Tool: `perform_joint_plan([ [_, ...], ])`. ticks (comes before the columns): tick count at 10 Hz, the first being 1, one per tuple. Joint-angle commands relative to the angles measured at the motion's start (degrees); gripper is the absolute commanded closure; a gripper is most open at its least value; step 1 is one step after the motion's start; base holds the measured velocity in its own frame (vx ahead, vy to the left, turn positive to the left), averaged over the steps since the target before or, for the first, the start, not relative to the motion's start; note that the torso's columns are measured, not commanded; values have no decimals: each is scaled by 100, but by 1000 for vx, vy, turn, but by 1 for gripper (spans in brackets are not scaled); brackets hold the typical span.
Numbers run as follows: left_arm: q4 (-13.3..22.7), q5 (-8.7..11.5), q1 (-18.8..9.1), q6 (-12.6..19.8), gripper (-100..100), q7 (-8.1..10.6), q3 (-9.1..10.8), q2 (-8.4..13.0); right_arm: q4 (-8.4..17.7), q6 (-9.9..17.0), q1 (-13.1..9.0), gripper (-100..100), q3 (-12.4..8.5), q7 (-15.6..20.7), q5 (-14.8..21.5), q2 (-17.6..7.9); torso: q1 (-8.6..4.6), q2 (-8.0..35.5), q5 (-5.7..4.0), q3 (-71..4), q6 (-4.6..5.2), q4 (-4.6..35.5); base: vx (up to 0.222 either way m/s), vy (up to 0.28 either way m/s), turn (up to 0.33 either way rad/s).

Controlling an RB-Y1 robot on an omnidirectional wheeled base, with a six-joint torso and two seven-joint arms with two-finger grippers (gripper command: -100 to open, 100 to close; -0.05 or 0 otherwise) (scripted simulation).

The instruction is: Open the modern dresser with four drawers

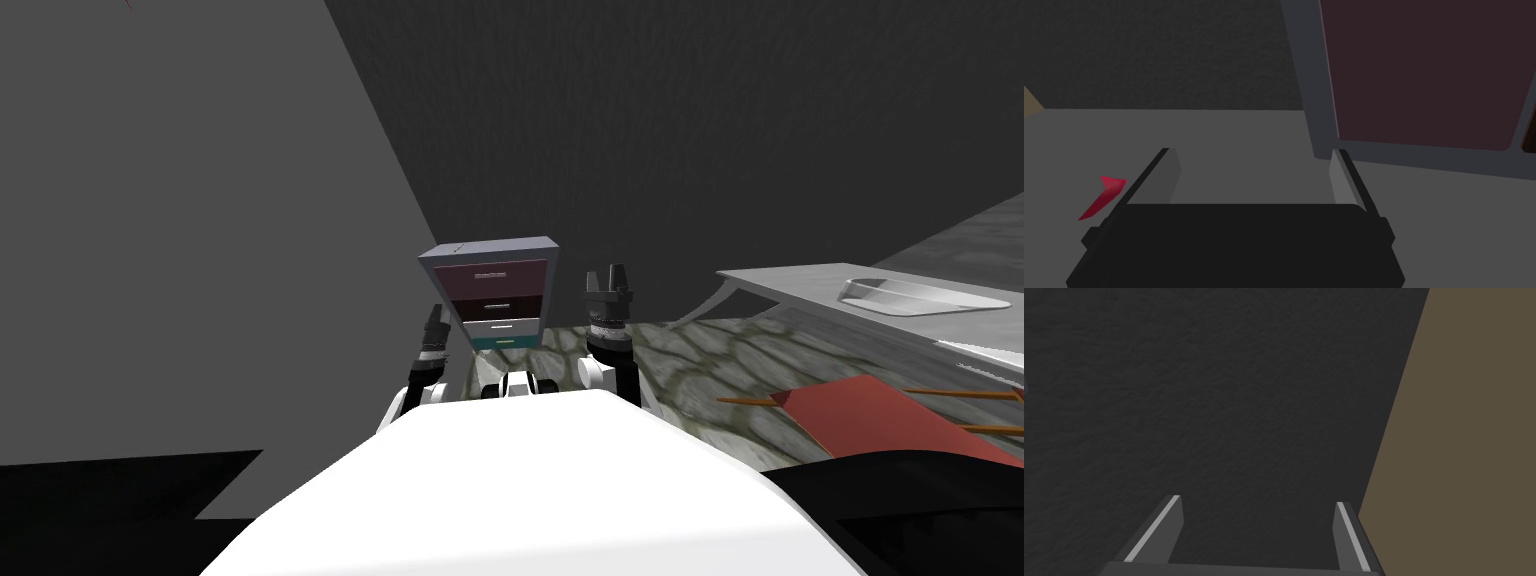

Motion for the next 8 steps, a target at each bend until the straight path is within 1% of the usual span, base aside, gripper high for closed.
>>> perform_joint_plan([
  [1,354,12,-85,-146,-100,-33,-23,31,0,0,0,0,0,0,0,0,-1,-6,0,-3,0,-1,49,-9,-4],
  [2,570,25,-147,-224,-100,-49,-31,52,0,0,0,0,0,0,0,0,-2,-2,-1,-2,0,-1,47,-4,-5],
  [3,712,37,-207,-301,-100,-65,-39,67,0,0,0,0,0,0,0,0,-1,-1,0,-1,1,0,59,-9,-11],
  [4,784,37,-207,-301,-100,-65,-39,67,0,0,0,0,0,0,0,0,-2,-4,0,-2,0,-1,47,-14,-2],
  [6,1151,61,-325,-448,-100,-95,-54,76,0,0,0,0,0,0,0,0,-3,0,-1,0,0,0,52,-14,-6],
  [7,1197,61,-325,-448,-100,-95,-54,76,0,0,0,0,0,0,0,0,-4,-4,-1,-2,1,-1,41,-14,-3],
  [8,1394,73,-381,-518,-100,-109,-61,68,0,0,0,0,0,0,0,0,-2,1,-1,0,0,0,38,-9,-4],
])
